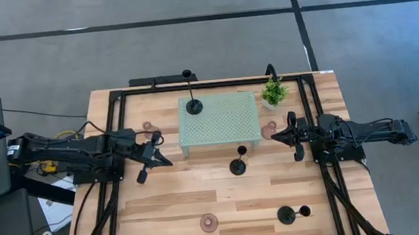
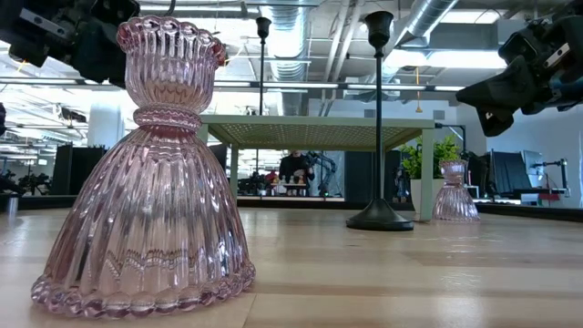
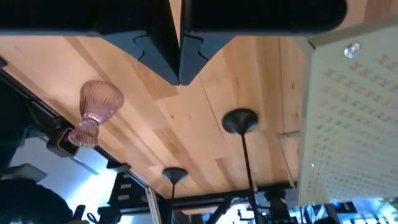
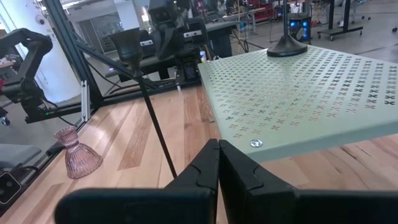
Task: Pick & Place candle stick holders
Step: Put the right black candle holder on the shelf
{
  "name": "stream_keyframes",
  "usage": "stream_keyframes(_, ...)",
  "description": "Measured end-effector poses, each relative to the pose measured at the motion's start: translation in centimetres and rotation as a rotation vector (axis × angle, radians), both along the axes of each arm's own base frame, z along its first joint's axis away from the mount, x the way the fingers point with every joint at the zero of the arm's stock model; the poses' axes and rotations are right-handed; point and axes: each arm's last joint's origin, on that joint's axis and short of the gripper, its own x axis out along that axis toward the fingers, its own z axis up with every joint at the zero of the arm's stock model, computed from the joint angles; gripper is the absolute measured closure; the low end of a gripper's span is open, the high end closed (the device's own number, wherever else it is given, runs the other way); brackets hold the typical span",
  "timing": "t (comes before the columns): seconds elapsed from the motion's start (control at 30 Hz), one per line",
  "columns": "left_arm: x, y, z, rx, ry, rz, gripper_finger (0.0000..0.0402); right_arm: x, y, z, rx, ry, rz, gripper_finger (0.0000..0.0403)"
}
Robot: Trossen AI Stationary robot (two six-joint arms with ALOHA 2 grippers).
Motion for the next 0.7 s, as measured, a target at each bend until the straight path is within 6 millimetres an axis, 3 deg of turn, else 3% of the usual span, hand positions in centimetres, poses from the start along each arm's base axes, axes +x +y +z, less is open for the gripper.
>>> stream_keyframes(0.1, 0.0, 0.0, 0.1, 0.0, -0.013, 0.0, 0.0389, 0.0, 0.4, 0.1, 0.012, 0.003, 0.123, 0.0403)
stream_keyframes(0.27, 0.1, 0.0, 0.5, -0.012, -0.051, 0.002, 0.0393, -0.8, 1.9, 0.3, 0.076, 0.107, 0.549, 0.0403)
stream_keyframes(0.37, 0.1, 0.0, 0.7, -0.041, -0.065, 0.006, 0.0395, -0.9, 2.5, 0.3, 0.081, 0.115, 0.645, 0.0403)
stream_keyframes(0.43, 0.1, 0.0, 0.8, -0.053, -0.07, 0.008, 0.0394, -0.9, 2.8, 0.3, 0.071, 0.115, 0.628, 0.0403)
stream_keyframes(0.57, 0.2, 0.0, 1.1, -0.059, -0.093, 0.008, 0.0393, -0.7, 2.7, 0.2, 0.15, 0.139, 0.407, 0.0403)
stream_keyframes(0.7, 0.2, 0.0, 1.2, -0.06, -0.104, 0.007, 0.0393, -0.7, 3.1, 0.3, 0.217, 0.134, 0.385, 0.0403)
